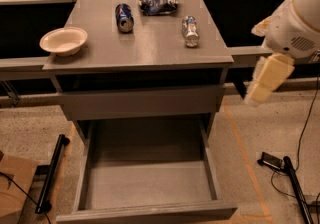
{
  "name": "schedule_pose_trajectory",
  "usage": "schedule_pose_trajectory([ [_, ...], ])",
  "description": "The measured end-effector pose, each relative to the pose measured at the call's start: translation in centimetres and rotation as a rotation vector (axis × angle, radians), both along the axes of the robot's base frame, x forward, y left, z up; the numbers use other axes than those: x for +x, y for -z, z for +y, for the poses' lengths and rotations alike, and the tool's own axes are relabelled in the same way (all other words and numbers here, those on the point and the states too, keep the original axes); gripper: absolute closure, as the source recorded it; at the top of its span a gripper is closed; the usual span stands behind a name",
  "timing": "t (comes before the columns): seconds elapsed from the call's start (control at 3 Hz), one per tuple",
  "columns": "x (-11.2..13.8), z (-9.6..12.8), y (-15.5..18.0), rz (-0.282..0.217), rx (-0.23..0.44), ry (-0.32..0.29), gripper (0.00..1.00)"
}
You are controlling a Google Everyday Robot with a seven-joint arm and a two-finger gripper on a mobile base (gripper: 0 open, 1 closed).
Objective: Place redbull can into middle drawer
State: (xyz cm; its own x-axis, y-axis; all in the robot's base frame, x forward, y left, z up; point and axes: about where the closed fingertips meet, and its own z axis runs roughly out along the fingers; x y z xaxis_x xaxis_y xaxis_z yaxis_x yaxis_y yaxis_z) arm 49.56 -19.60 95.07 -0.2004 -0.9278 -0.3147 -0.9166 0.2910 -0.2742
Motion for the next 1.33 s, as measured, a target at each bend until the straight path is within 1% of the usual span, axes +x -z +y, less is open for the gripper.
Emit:
schedule_pose_trajectory([
  [0.33,5.2,0.3,1.8,-0.013,0.122,0.065,0.0],
  [0.67,5.6,0.3,2.2,-0.009,0.13,0.067,0.0],
  [1.0,5.3,0.2,2.7,-0.032,0.189,0.135,0.0],
  [1.33,8.9,0.1,2.4,-0.121,0.252,0.178,0.0],
])
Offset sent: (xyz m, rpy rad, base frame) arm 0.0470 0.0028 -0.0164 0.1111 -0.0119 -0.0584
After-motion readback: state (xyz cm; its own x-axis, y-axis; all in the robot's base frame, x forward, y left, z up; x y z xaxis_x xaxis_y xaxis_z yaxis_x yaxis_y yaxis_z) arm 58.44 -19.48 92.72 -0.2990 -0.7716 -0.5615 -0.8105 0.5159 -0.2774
